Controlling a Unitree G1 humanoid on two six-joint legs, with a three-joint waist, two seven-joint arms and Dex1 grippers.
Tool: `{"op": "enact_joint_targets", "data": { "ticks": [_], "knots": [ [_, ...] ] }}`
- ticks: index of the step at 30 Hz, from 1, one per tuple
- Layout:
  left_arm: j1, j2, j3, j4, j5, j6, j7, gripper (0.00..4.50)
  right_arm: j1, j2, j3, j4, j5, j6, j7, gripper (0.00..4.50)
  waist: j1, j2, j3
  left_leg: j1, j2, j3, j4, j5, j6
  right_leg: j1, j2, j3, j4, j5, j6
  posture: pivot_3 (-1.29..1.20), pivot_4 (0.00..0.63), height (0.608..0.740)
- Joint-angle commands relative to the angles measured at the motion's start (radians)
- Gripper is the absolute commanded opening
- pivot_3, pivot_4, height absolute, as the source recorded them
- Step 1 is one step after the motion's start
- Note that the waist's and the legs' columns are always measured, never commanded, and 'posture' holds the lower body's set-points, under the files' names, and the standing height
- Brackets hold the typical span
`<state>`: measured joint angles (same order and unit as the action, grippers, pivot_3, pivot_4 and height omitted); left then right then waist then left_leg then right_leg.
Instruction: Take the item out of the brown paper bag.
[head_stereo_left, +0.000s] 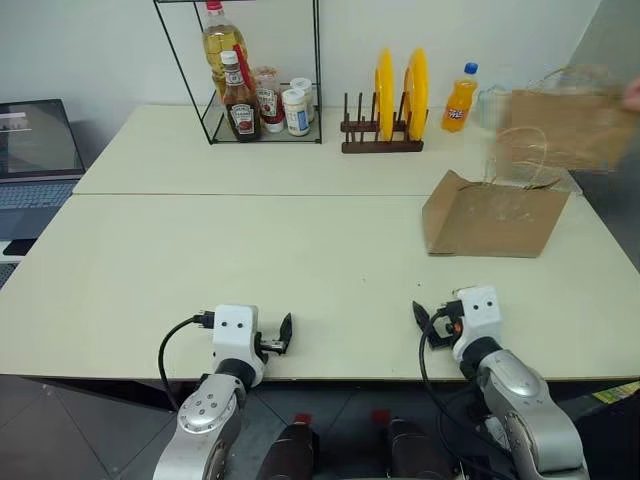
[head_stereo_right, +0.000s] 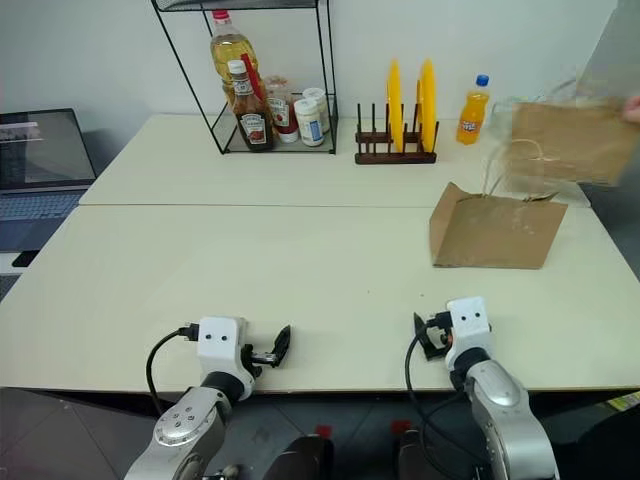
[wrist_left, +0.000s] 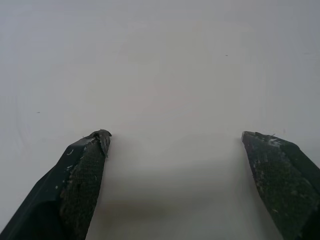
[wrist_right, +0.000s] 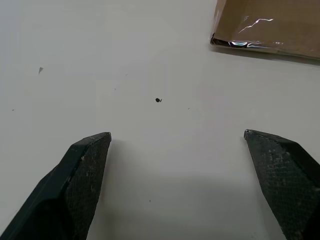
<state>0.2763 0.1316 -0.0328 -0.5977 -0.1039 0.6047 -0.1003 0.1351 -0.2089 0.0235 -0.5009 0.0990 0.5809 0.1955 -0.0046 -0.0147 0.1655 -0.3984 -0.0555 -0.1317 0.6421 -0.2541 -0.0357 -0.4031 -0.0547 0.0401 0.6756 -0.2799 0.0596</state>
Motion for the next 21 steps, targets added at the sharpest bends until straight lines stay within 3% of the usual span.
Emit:
{"op": "enact_joint_targets", "data": {
  "ticks": [1, 6, 11, 16, 21],
  "knots": [
    [-0.012, 0.003, 0.007, -0.016, 0.004, -0.022, 0.002, 4.48, -0.007, 0.002, -0.004, -0.028, 0.003, -0.019, -0.003, 4.5, 0.0, 0.0, 0.0, 0.0, 0.0, 0.0, 0.0, 0.0, 0.0, 0.0, 0.0, 0.0, 0.0, 0.0, 0.0, 0.0, 0.15, 0.74],
    [-0.02, 0.025, 0.039, -0.008, -0.023, -0.05, -0.036, 4.48, -0.018, -0.002, -0.003, -0.02, -0.004, -0.021, -0.005, 4.5, 0.0, 0.0, 0.0, 0.0, 0.0, 0.0, 0.0, 0.0, 0.0, 0.0, 0.0, 0.0, 0.0, 0.0, 0.0, 0.0, 0.15, 0.74],
    [-0.078, 0.086, 0.159, -0.012, -0.142, -0.011, -0.129, 4.48, -0.019, -0.003, -0.013, -0.026, 0.005, -0.016, -0.004, 4.5, 0.0, 0.0, 0.0, 0.0, 0.0, -0.001, 0.0, 0.0, 0.0, 0.0, 0.0, -0.001, 0.0, 0.0, -0.001, 0.0, 0.15, 0.74],
    [-0.239, 0.249, 0.228, 0.11, -0.251, 0.05, -0.292, 4.48, -0.064, -0.003, -0.05, 0.001, 0.028, -0.016, 0.001, 4.5, 0.0, 0.0, 0.0, 0.0, 0.0, 0.0, 0.0, 0.0, 0.0, 0.0, 0.0, -0.001, 0.001, 0.0, -0.001, 0.0, 0.15, 0.74],
    [-0.46, 0.472, 0.192, 0.311, -0.266, 0.042, -0.511, 4.48, -0.162, -0.13, -0.131, 0.011, 0.046, 0.006, 0.076, 4.5, -0.004, 0.0, 0.001, 0.0, -0.001, 0.0, 0.0, 0.0, 0.0, 0.0, 0.001, -0.001, 0.001, 0.001, -0.002, 0.0, 0.15, 0.74]
  ]
}}
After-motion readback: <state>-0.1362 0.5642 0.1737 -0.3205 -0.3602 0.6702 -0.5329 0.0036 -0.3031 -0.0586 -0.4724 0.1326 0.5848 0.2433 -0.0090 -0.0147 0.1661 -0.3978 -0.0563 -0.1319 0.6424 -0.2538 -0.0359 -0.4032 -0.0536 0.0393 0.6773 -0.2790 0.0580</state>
